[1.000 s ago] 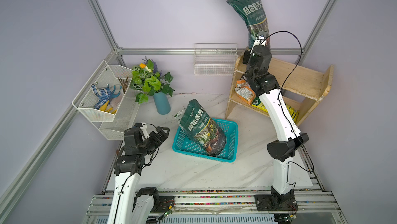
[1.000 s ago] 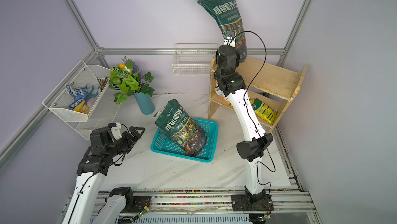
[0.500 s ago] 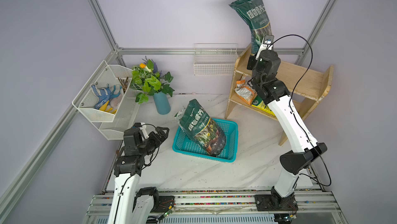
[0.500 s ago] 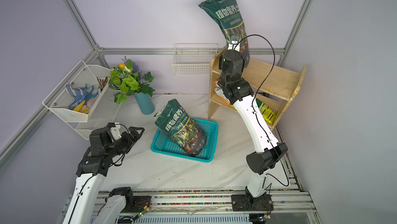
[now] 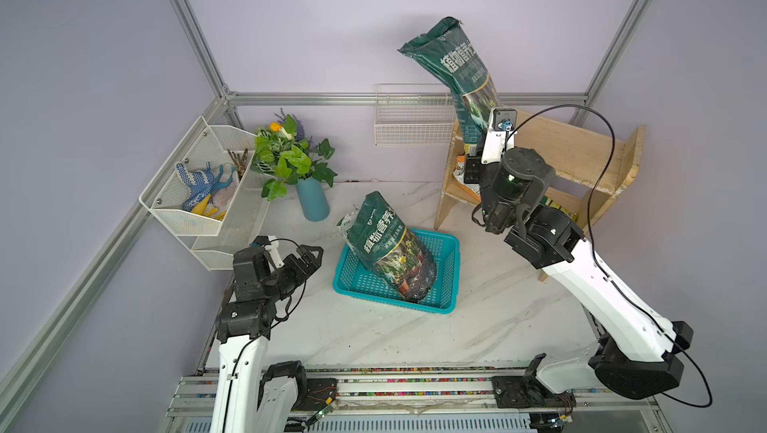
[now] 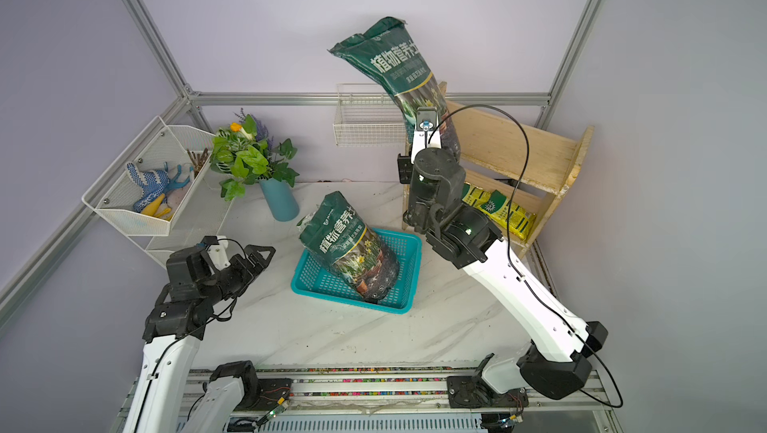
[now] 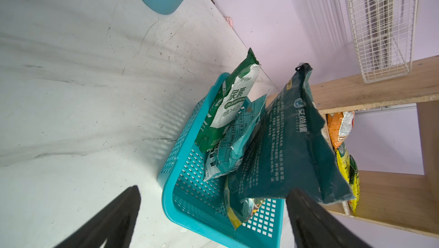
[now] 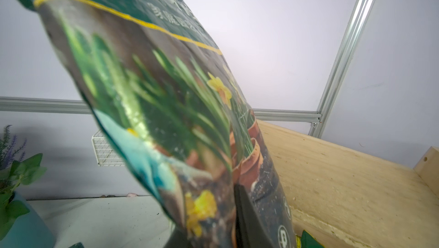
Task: Take down the fertilizer bag from the shelf
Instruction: Place the fertilizer bag in the storage box.
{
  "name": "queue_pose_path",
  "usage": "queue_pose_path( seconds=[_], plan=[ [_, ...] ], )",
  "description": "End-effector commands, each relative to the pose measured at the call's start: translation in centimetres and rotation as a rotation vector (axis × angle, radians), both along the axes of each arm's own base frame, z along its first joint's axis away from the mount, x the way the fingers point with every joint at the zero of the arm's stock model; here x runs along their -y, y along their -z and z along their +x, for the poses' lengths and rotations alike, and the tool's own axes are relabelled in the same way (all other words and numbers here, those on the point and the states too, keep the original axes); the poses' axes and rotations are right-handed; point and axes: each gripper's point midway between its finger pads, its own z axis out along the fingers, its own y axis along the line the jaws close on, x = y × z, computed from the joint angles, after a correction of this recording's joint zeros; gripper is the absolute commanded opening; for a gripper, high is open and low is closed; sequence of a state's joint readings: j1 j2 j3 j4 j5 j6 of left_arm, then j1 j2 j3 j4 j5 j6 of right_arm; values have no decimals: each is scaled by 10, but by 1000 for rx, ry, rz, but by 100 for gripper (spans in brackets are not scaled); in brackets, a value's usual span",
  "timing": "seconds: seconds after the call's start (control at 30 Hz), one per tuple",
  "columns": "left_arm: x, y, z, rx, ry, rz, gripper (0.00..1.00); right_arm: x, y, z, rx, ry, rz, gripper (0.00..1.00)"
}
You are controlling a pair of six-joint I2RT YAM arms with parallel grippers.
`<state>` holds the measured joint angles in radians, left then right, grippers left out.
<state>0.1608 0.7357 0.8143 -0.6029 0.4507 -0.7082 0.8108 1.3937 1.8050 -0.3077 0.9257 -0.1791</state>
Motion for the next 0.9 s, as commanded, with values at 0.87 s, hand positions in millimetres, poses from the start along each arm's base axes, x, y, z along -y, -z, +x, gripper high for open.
queue_pose_path(
  seconds=[0.87],
  plan=[
    [-4,-43,5,144,67,-111,100,-71,86,-73,73,-251,270,0]
  ],
)
